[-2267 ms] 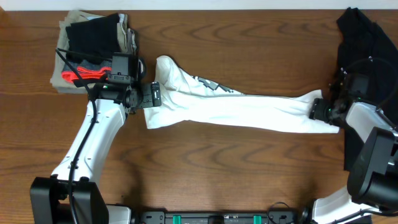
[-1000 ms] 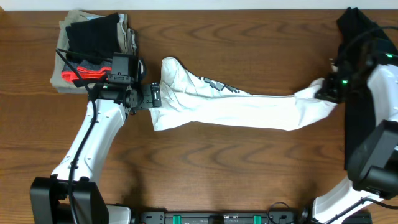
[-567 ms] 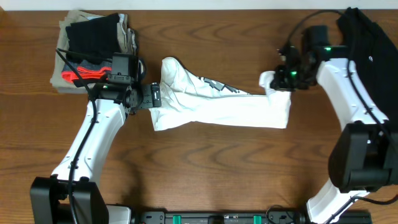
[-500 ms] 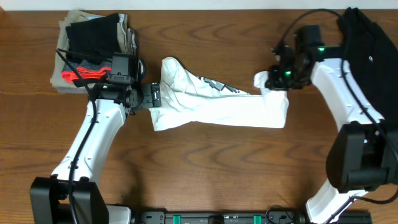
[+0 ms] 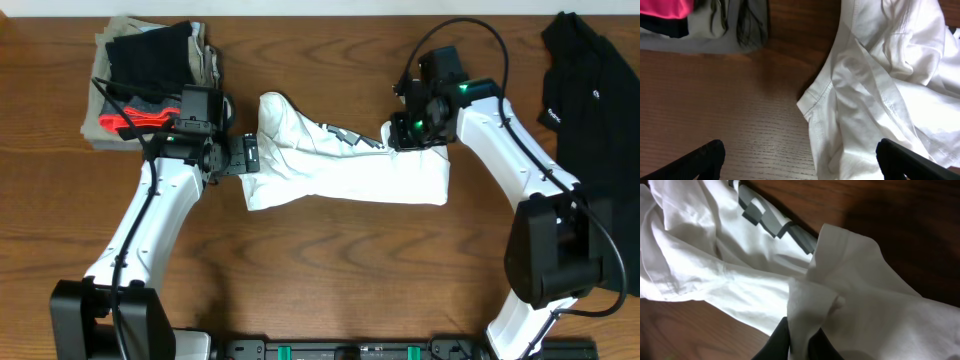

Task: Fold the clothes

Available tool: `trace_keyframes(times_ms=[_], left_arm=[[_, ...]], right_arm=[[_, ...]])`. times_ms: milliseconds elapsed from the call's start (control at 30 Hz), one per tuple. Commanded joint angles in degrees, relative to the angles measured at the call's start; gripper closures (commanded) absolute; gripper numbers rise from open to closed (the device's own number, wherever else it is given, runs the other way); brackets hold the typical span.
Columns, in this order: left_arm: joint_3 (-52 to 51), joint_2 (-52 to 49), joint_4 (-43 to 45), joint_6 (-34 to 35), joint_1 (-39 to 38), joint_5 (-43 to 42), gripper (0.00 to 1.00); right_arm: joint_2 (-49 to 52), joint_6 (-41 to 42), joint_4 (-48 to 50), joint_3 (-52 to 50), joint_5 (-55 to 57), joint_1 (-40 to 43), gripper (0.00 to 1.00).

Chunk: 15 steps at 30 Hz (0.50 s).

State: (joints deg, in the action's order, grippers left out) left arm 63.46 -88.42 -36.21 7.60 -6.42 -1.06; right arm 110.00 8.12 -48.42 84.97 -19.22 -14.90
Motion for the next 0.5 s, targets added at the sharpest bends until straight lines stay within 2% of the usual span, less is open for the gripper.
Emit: trace_keyframes(times_ms=[0,233,267,333,400,467], left_arm=[[0.52,-1.09,-0.2,-0.5,0.35,0.7,0.02],[0.52,-1.44,-0.17,-0.52,0.35,0.7,0.02],[0.52,-1.44,-0.17,-0.52,0.35,0.7,0.02],[0.52,-1.44,-0.2,-0.52,0.35,0.7,0.02],[0.52,-1.44,-0.13,-0.52,0.35,0.7,0.02],[0.52,-1.44,0.17,-0.52,0.35,0.7,0.02]], right_arm=[[0.39,1.57,0.52,0.39,-0.31,-2.08,0.9],[0.39,2.19,2.49,0.39,-0.28,-5.38,0.87],[0.39,2.64,2.86,0.39,-0.28,-5.79,0.84],[0.39,2.6,3.23,0.39,-0.35,-6.58,0.71],[0.39,2.56,3.17,0.39,-0.76,-7.54,0.54],[0.39,2.54,2.97,0.39,-0.98,-8.72,0.48]])
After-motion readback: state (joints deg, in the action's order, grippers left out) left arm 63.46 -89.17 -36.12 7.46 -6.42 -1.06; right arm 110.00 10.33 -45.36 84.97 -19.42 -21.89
